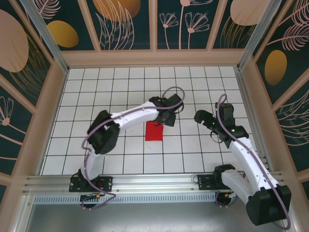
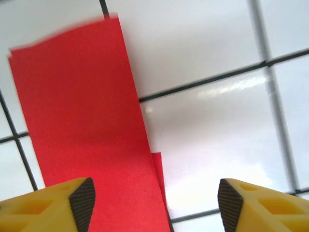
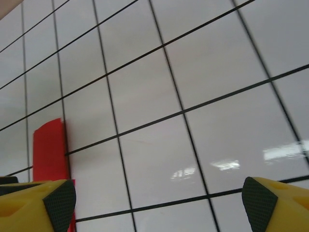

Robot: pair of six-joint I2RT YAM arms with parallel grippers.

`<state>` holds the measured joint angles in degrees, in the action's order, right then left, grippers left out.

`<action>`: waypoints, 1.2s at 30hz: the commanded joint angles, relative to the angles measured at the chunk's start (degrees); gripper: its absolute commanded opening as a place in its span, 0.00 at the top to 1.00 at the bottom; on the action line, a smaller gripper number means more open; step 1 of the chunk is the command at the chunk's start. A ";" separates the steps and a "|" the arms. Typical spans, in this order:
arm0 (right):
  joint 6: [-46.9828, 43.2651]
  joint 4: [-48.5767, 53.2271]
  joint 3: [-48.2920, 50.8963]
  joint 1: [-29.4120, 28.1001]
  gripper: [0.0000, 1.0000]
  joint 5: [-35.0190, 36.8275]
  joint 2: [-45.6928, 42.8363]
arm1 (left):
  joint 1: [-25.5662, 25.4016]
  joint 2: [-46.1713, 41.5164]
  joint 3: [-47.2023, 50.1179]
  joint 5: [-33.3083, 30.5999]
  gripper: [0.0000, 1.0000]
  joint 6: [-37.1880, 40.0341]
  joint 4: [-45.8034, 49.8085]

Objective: Fold a paper plane with a square sheet of paper (fold left side to right side)
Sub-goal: Turn over the paper at the center of the table, then third fold the triangle at the center of the table.

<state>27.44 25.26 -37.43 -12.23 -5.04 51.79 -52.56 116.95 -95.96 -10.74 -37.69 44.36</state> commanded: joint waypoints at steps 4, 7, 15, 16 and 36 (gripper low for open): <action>5.34 -18.18 -0.20 -6.56 0.12 -11.07 11.61 | 9.50 -21.79 23.62 12.52 0.26 0.05 -22.26; 6.80 -23.73 -4.60 -11.27 0.19 -11.23 20.85 | 15.38 -29.92 34.92 16.76 0.25 -0.95 -30.55; 8.15 -28.33 -19.23 -17.04 0.36 -11.74 43.17 | 25.13 -37.33 51.73 30.10 0.26 -3.30 -46.55; 8.03 -28.23 -21.08 -17.49 0.37 -12.01 45.60 | 25.60 -37.31 52.82 30.99 0.27 -3.51 -47.78; 6.25 -22.81 -31.85 -18.80 0.46 -13.41 62.92 | 26.70 -27.90 54.47 38.65 0.31 -4.06 -53.89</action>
<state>34.87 0.84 -68.38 -30.74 -17.69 113.47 -26.13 88.12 -41.23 25.74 -41.43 -7.53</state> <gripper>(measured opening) 0.548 0.690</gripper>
